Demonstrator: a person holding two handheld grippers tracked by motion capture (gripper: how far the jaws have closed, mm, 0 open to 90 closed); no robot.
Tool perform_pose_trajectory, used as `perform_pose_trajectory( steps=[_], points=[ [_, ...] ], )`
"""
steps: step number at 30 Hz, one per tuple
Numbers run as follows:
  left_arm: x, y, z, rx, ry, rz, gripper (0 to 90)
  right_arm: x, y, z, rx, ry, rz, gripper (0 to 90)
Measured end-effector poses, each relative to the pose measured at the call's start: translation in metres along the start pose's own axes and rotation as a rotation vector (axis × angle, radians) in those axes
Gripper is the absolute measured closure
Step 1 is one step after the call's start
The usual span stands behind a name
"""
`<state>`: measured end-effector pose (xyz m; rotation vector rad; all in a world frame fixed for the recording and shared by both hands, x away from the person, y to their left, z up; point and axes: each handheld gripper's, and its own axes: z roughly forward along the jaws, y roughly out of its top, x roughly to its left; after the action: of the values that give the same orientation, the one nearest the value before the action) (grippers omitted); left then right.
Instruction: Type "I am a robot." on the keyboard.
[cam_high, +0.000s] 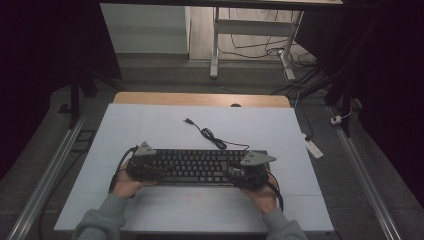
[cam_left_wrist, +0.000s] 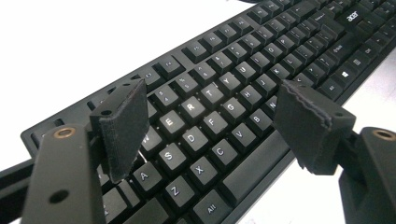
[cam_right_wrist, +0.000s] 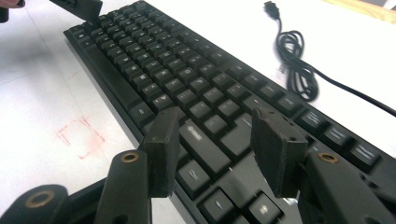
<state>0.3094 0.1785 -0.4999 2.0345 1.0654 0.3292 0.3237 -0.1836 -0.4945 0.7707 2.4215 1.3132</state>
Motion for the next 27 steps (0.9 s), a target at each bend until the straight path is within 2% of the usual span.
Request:
perform_pose_trajectory(
  steps=[3,12,18,27],
  points=[
    [0.0003,0.0002,-0.0012,-0.011,-0.006,0.004,26.6,-0.0027,-0.0046,-0.0022,-0.002,-0.001,0.015,52.0],
    [0.0020,0.0005,-0.0017,-0.021,-0.016,-0.005,27.3,-0.0030,-0.0072,-0.0057,0.003,-0.005,0.013,51.8],
    [0.0045,0.0011,-0.0036,-0.038,-0.035,-0.011,31.1,-0.0032,-0.0088,-0.0044,0.012,-0.007,0.004,51.6],
    [0.0050,0.0044,-0.0032,-0.054,-0.029,-0.003,38.7,-0.0021,-0.0101,-0.0024,0.026,-0.006,-0.001,51.5]
  ],
)
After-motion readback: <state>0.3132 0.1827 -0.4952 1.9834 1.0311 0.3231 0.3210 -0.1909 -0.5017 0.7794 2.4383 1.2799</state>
